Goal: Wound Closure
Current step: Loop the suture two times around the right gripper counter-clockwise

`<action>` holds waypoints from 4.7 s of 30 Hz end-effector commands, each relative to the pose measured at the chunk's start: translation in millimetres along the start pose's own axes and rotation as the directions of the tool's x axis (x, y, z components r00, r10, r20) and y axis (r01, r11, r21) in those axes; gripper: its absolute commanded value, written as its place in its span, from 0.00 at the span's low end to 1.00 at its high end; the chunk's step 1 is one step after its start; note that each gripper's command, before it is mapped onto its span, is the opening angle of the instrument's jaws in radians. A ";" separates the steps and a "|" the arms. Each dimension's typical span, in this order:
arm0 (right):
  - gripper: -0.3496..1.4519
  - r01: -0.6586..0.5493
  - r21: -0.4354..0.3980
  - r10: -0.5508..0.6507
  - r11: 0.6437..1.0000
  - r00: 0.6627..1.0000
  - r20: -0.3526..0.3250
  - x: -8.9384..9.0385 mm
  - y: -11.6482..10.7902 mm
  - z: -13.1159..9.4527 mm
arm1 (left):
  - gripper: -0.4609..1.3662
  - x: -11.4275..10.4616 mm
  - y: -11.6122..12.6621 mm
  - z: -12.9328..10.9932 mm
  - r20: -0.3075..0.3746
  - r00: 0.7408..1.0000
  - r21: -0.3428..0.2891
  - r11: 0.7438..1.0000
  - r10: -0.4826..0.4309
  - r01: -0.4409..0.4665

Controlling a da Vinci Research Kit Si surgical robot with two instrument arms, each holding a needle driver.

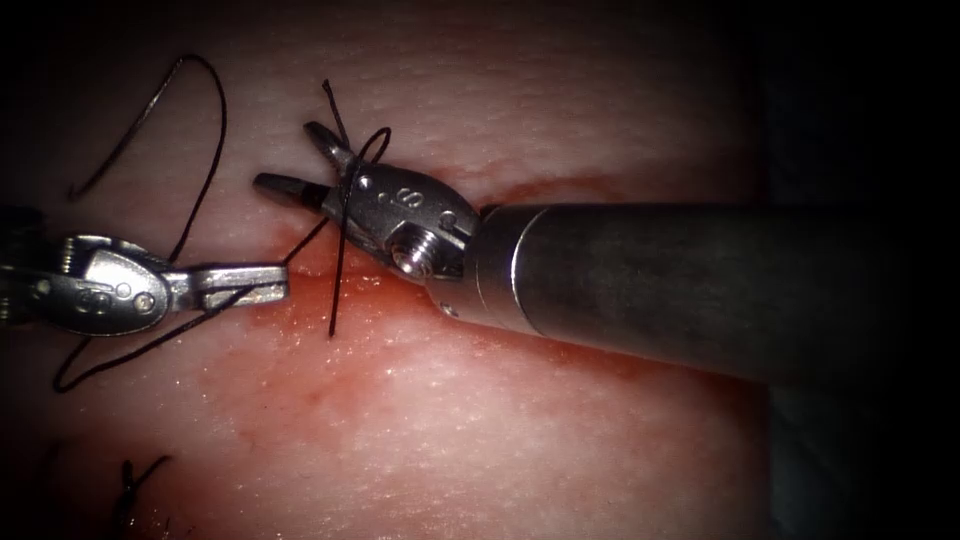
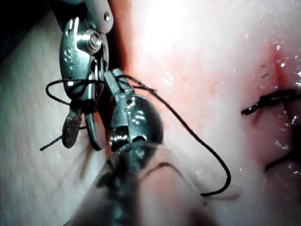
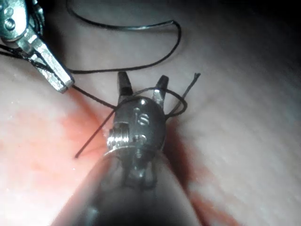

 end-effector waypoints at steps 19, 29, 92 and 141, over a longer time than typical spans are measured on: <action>0.55 0.040 0.237 -0.043 0.971 0.999 0.007 -0.3 -0.7 -0.6 | 0.06 1.7 -2.1 0.3 -0.054 0.998 -0.100 0.995 -0.010 0.005; 0.55 0.077 0.366 -0.072 0.928 0.997 -0.027 -1.5 -1.3 -0.6 | 0.06 2.1 -3.4 0.4 -0.060 0.997 -0.121 0.992 -0.042 0.034; 0.24 0.033 0.605 0.315 0.795 0.831 -0.459 0.8 -0.8 -4.5 | 0.06 -6.8 -3.6 3.2 -0.033 0.998 -0.075 0.996 -0.053 0.050; 0.72 -0.531 -0.222 0.436 0.818 0.824 -0.362 -0.8 2.7 -5.0 | 0.06 -4.3 1.9 2.8 0.003 1.000 -0.086 0.996 0.005 -0.004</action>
